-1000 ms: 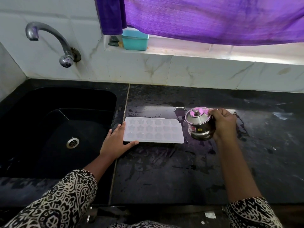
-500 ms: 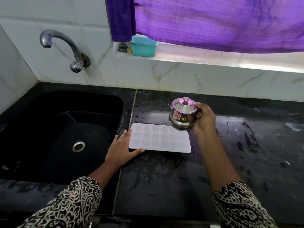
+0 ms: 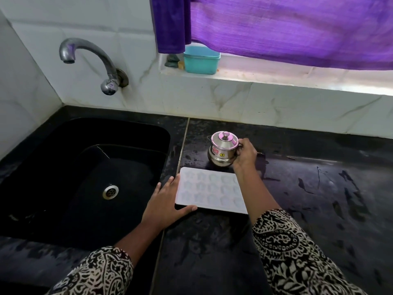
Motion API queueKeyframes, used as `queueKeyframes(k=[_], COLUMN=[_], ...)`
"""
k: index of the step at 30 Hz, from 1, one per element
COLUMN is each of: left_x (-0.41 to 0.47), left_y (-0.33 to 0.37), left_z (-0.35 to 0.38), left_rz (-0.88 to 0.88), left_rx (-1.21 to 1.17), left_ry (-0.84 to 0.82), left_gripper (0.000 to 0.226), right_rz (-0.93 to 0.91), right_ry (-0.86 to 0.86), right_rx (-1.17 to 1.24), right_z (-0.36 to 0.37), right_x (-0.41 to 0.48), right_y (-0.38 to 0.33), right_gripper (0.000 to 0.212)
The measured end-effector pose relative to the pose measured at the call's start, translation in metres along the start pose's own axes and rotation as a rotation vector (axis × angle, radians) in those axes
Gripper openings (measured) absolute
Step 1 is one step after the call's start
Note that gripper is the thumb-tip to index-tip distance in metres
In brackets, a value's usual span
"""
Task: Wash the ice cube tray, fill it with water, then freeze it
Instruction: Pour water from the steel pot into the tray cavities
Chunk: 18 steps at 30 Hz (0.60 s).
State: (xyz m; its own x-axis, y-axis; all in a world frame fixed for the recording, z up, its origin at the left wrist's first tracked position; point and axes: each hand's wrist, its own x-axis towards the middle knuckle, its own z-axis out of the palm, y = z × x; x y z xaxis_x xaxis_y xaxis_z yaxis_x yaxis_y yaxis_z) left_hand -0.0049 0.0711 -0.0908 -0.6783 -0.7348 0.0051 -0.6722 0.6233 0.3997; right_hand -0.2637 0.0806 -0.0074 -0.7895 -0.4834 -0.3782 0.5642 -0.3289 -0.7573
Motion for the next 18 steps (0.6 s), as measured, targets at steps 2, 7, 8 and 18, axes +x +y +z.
queueKeyframes(k=[2, 7, 8, 18], left_x=[0.000, 0.001, 0.001, 0.001], left_y=[0.000, 0.000, 0.000, 0.000], left_z=[0.000, -0.001, -0.001, -0.002], left_rz=[0.004, 0.004, 0.005, 0.013], left_rx=[-0.003, -0.015, -0.016, -0.009], left_ry=[-0.003, -0.008, -0.010, -0.005], left_gripper=[0.116, 0.118, 0.118, 0.119], right_rz=[-0.009, -0.008, -0.011, -0.146], right_ry=[0.009, 0.019, 0.026, 0.058], right_rx=[0.008, 0.006, -0.002, -0.315], right_z=[0.001, 0.002, 0.002, -0.004], right_x=[0.004, 0.012, 0.013, 0.019], right_y=[0.008, 0.024, 0.026, 0.033], right_gripper=[0.027, 0.031, 0.033, 0.033])
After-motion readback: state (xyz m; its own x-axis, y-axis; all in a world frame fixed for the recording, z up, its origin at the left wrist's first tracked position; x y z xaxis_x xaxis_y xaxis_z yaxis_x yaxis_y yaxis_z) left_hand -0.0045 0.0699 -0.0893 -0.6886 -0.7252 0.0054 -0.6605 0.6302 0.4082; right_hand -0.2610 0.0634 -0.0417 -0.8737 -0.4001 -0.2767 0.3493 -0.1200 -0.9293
